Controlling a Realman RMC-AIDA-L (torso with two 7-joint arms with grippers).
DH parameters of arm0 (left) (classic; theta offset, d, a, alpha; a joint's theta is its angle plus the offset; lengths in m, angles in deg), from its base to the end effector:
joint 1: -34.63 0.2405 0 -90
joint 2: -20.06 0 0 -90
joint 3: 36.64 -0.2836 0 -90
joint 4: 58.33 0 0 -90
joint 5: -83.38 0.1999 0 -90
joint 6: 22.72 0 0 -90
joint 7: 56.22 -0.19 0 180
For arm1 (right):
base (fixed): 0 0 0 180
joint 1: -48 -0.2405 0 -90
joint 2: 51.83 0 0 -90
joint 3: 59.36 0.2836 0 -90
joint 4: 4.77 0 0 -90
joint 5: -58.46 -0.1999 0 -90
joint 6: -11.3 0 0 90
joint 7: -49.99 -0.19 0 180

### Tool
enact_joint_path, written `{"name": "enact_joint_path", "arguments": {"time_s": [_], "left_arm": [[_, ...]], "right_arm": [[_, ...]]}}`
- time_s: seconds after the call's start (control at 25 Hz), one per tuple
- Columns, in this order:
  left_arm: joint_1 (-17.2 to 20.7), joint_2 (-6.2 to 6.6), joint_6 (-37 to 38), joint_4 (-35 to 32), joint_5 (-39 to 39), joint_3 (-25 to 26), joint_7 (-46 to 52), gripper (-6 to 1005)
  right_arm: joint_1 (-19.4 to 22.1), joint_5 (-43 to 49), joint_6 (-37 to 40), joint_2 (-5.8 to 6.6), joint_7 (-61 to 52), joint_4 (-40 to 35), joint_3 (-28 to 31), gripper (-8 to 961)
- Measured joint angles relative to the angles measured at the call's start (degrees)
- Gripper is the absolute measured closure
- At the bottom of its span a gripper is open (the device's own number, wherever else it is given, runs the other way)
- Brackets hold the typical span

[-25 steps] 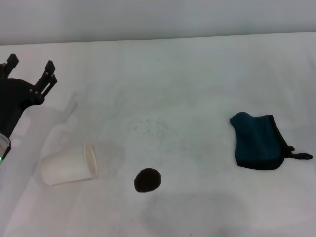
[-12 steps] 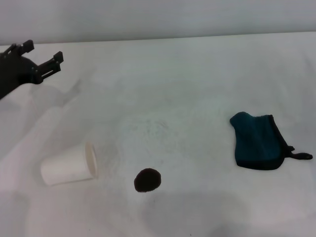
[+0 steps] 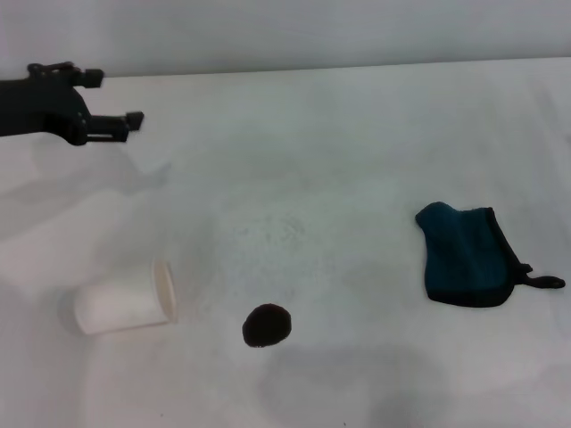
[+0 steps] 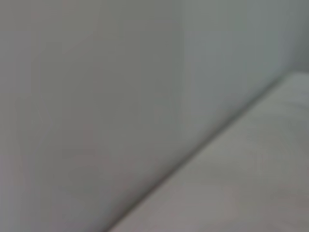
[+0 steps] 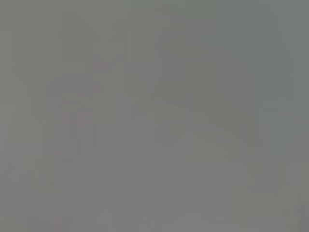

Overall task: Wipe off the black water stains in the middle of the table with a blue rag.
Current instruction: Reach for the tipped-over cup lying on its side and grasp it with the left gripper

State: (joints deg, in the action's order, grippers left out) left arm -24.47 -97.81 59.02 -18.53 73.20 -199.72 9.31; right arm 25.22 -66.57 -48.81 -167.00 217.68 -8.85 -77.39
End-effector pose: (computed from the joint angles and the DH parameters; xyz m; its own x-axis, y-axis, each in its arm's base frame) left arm -0.2384 0.4584 -0.0178 0.9415 0.2195 0.2556 0.3174 -0.8322 -0.4547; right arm 0.4394 0.3623 0.0592 0.7679 -0.0943 -0.6336 -0.6170 0.1571 -0.7711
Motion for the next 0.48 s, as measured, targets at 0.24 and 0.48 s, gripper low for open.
{"name": "enact_joint_path", "arguments": {"time_s": [0.24,0.48], "left_arm": [[-6.1,1.48,13.9,6.5,14.3,-0.1,2.0,123],[-9.5,1.05,18.4,9.7,25.2,-0.1,0.9,123]], "right_arm": [[-0.7,-0.3,-0.1,-0.19,0.0,0.3,1.8,84],[-0.6,-0.3,-1.3,-0.33,-0.3,1.0,1.9,84]]}}
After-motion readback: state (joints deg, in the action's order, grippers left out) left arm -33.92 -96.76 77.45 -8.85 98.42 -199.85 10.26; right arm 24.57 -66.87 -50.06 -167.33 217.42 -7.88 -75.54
